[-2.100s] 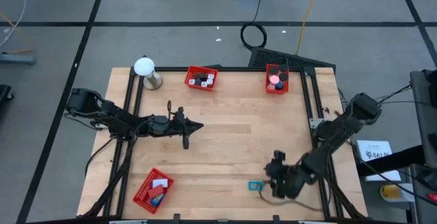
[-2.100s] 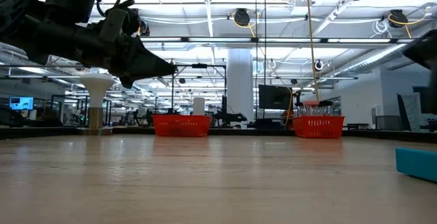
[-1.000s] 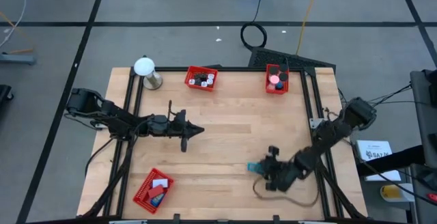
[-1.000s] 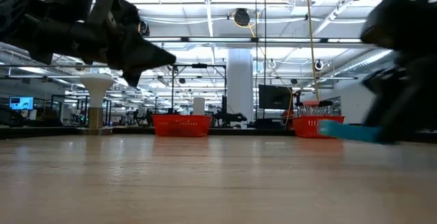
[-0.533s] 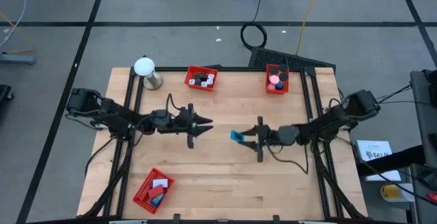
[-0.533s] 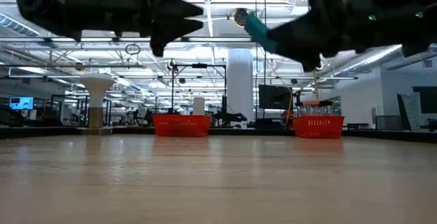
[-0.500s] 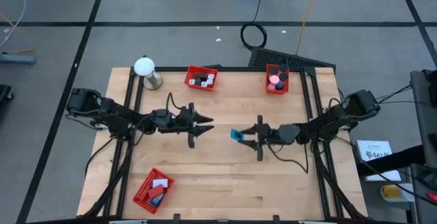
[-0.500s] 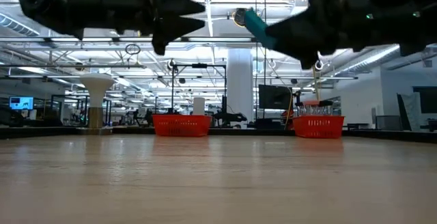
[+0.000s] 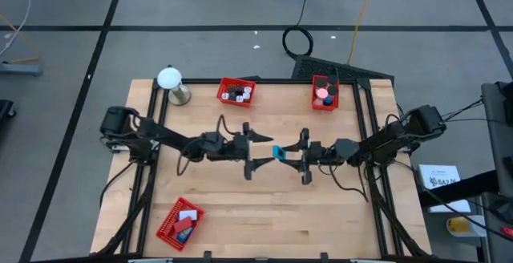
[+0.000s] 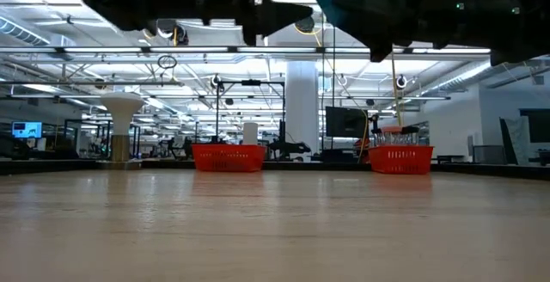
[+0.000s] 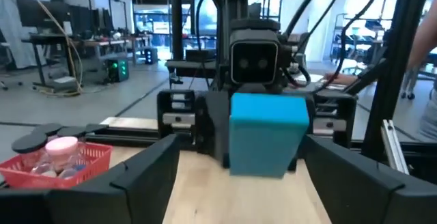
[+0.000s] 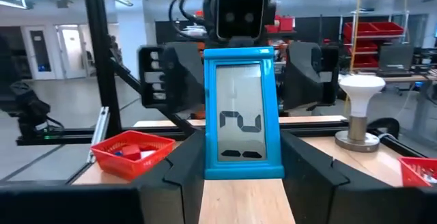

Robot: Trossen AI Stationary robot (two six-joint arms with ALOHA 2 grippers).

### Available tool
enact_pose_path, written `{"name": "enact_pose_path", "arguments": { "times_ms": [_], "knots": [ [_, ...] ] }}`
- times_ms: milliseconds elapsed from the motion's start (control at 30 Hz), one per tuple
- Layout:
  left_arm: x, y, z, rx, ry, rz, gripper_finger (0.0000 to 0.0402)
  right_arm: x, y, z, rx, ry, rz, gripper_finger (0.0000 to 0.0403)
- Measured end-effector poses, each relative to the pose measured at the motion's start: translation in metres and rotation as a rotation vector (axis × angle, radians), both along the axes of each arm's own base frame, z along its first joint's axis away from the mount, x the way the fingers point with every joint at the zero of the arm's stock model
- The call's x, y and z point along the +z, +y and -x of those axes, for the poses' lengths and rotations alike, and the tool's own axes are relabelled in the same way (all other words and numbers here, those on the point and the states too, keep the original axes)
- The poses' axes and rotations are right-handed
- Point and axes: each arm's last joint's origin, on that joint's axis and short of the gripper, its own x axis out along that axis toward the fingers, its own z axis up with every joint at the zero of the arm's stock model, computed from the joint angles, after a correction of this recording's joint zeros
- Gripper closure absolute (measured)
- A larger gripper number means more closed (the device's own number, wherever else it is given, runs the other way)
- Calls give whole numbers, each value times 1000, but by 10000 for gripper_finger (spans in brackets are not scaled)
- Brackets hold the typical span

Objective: Pick & Place Office items
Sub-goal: Put the blue timer into the bottom red basket

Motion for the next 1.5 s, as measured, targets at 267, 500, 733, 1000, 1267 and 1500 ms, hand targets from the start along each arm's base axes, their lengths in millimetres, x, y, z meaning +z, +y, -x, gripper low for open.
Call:
{"name": "enact_pose_path", "arguments": {
  "times_ms": [267, 500, 733, 1000, 1267, 1500],
  "knots": [
    [7, -4, -21, -45, -29, -8, 107, 1, 1, 0, 20, -10, 32, 258],
    [7, -7, -24, -45, -34, 12, 216, 1, 1, 0, 36, -13, 48, 258],
    [14, -11, -20, -91, -34, -5, 247, 0, 2, 0, 44, 2, 30, 184],
    [53, -31, 27, -95, 234, -22, 247, -20, 1, -1, -59, 205, 62, 98],
    [66, -82, 97, -40, 697, 289, 247, -34, -1, 1, -149, 351, 111, 217],
    [62, -131, 146, 108, 1020, 616, 247, -36, -1, 1, -147, 372, 117, 373]
  ]
}}
